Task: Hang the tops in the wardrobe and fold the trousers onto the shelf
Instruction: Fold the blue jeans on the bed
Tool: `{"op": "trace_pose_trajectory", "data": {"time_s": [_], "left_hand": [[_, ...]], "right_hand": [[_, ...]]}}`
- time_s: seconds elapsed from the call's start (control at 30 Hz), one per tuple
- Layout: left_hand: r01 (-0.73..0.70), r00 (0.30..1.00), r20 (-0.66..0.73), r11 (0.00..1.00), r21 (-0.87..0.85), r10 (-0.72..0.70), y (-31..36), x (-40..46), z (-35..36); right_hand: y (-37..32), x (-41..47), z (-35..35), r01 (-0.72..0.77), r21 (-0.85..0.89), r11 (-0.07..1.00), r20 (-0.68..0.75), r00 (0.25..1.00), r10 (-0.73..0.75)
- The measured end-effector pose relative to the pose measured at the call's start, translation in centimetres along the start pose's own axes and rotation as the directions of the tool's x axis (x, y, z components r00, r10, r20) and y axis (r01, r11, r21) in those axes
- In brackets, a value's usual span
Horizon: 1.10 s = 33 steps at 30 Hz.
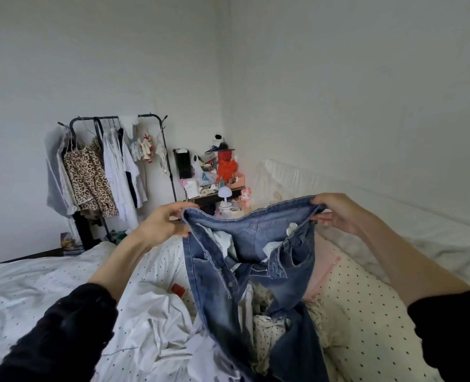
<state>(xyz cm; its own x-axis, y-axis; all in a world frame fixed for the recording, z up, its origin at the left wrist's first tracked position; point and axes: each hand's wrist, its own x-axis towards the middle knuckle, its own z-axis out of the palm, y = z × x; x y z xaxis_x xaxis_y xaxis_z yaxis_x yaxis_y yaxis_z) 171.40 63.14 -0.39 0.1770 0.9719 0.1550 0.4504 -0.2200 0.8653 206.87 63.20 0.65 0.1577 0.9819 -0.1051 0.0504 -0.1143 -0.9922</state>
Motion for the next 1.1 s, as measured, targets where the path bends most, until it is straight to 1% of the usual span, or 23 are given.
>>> {"op": "trace_pose_trajectory", "data": {"time_s": [0.07,0.13,0.17,0.2,0.23,0.33,0.37,0.4,0.47,0.53,0.63,0.7,0.77,0.83,0.93,1.0,1.03,1.07,1.1], "left_hand": [[-0.003,0.997,-0.082,1.0,0.019,0.004,-0.1,0.2,0.1],[0.021,0.984,-0.178,1.0,0.012,-0.018,-0.2,0.8,0.2],[0.025,0.974,-0.225,1.0,-0.001,-0.024,-0.1,1.1,0.0],[0.026,0.963,-0.267,1.0,-0.013,-0.028,-0.2,1.3,-0.2],[0.02,0.954,-0.299,0.999,-0.034,-0.029,-0.2,1.6,-0.5],[0.0,0.943,-0.33,0.99,-0.138,-0.046,0.5,2.3,-1.3],[0.001,0.943,-0.328,0.989,-0.15,-0.051,0.9,2.4,-1.4],[0.008,0.944,-0.327,0.99,-0.142,-0.055,1.4,2.6,-1.5],[0.001,0.942,-0.333,0.993,-0.119,-0.041,3.0,2.8,-2.0],[-0.049,0.928,-0.372,0.988,-0.146,-0.009,5.7,3.6,-3.3],[-0.175,0.887,-0.456,0.966,-0.192,0.071,11.6,4.7,-6.0],[-0.251,0.849,-0.512,0.953,-0.172,0.131,15.5,5.2,-7.8],[-0.334,0.797,-0.568,0.933,-0.137,0.202,19.3,5.5,-9.7],[-0.435,0.721,-0.63,0.896,-0.086,0.29,23.7,5.3,-12.0],[-0.521,0.639,-0.658,0.854,0.011,0.399,28.7,4.5,-14.7],[-0.529,0.604,-0.659,0.844,0.089,0.448,30.7,3.9,-16.1],[-0.513,0.61,-0.65,0.851,0.112,0.453,31.0,3.7,-16.4],[-0.484,0.629,-0.637,0.866,0.128,0.446,31.0,3.5,-16.9],[-0.435,0.67,-0.611,0.89,0.138,0.422,30.5,3.2,-17.1]], "right_hand": [[0.0,-0.1,-0.3,0.036,0.049,0.998,0.104,0.994,-0.041],[-0.3,-0.2,-0.7,0.088,0.053,0.995,0.243,0.965,-0.098],[-0.5,-0.5,-0.8,0.116,0.024,0.993,0.301,0.946,-0.118],[-0.9,-0.9,-0.7,0.154,-0.042,0.987,0.336,0.933,-0.131],[-1.2,-1.1,-0.6,0.197,-0.126,0.972,0.344,0.928,-0.143],[-2.2,-1.0,-0.2,0.322,-0.385,0.865,0.244,0.939,-0.242],[-2.6,-0.8,0.0,0.355,-0.444,0.822,0.205,0.934,-0.293],[-3.0,-0.4,0.2,0.371,-0.469,0.802,0.167,0.928,-0.332],[-4.3,0.2,0.8,0.38,-0.42,0.824,0.085,0.92,-0.382],[-7.4,1.0,1.5,0.424,-0.355,0.833,0.014,0.893,-0.449],[-13.8,2.1,2.7,0.527,-0.329,0.784,-0.069,0.814,-0.576],[-18.4,2.2,3.3,0.591,-0.342,0.731,-0.128,0.741,-0.659],[-23.0,1.7,3.6,0.66,-0.335,0.672,-0.188,0.652,-0.734],[-27.5,0.7,3.4,0.729,-0.27,0.629,-0.257,0.575,-0.777],[-31.9,-0.4,3.0,0.802,-0.168,0.573,-0.314,0.507,-0.803],[-33.7,-0.7,3.1,0.82,-0.137,0.555,-0.303,0.499,-0.812],[-33.8,-0.5,3.2,0.815,-0.135,0.564,-0.285,0.514,-0.809],[-33.8,-0.4,3.4,0.812,-0.112,0.574,-0.259,0.533,-0.805],[-33.3,-0.2,3.7,0.807,-0.068,0.586,-0.23,0.559,-0.797]]}}
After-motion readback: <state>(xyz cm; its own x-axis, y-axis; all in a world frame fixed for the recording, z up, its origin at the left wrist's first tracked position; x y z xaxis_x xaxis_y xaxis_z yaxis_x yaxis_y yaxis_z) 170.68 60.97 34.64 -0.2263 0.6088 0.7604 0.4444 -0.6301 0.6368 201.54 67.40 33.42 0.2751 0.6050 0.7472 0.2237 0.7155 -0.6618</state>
